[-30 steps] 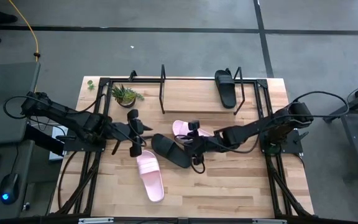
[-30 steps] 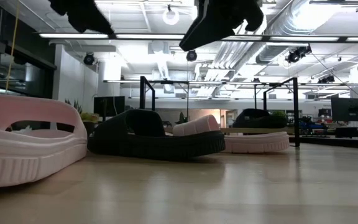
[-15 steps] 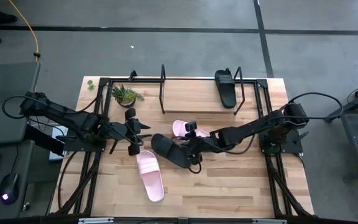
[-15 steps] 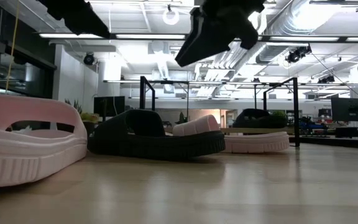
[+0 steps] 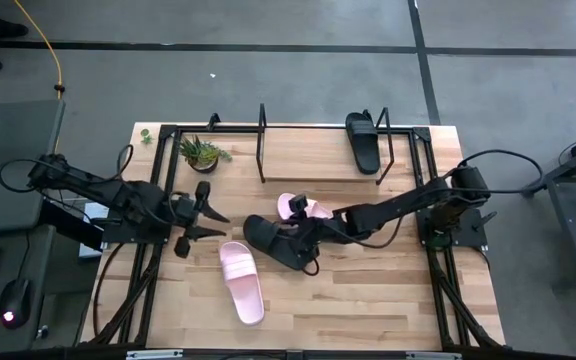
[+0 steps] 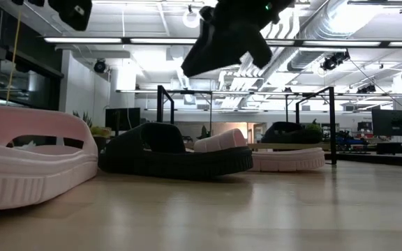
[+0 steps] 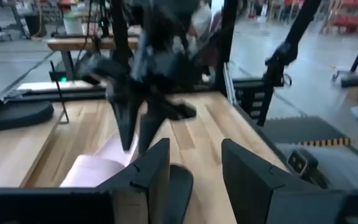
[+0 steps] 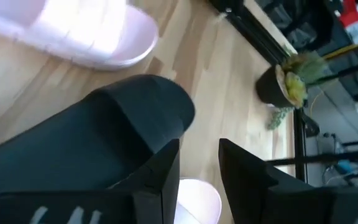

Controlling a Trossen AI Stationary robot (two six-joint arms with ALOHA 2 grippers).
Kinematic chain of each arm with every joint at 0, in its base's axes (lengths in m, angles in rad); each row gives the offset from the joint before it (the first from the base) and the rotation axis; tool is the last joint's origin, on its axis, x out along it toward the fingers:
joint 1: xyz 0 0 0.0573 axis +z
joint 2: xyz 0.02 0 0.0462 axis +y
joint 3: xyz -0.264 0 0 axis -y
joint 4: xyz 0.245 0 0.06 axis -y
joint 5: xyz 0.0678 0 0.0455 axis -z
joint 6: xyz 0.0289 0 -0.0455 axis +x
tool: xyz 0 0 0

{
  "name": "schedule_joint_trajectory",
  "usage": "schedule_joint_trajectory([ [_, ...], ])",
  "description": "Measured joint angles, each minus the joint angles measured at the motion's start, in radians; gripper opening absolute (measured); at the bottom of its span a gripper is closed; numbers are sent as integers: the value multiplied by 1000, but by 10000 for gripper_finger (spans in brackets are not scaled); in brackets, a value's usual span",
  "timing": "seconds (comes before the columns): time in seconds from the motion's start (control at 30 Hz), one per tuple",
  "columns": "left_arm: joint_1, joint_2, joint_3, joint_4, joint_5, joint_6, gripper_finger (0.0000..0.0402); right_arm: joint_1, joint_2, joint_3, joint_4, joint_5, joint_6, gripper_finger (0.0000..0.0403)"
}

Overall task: Pick and place slides into the shelf
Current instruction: Put the black slide on the shelf

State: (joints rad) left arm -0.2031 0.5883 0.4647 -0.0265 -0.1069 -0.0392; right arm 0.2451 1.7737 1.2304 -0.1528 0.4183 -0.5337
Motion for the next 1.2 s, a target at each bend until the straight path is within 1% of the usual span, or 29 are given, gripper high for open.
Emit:
schedule_joint_trajectory([
  [0.1, 0, -39, -3, -4, 13, -17, 129, 4, 27, 0, 29, -6, -52, 103],
  [0.2, 0, -57, -2, 6, 31, -21, 129, 4, 61, 0, 55, -8, -97, 103],
  [0.37, 0, -68, -3, 0, 32, -25, 129, 4, 108, -1, 82, 7, -148, 107],
  [0.63, 0, -69, -3, 4, 20, -19, 129, 1, 143, -1, 130, -3, -155, 138],
  [0.93, 0, -69, -3, 9, 19, -17, 129, 1, 164, -1, 183, -52, -145, 140],
  [1.2, 0, -69, -3, 11, 16, -17, 129, -3, 188, -1, 175, -43, -147, 140],
])
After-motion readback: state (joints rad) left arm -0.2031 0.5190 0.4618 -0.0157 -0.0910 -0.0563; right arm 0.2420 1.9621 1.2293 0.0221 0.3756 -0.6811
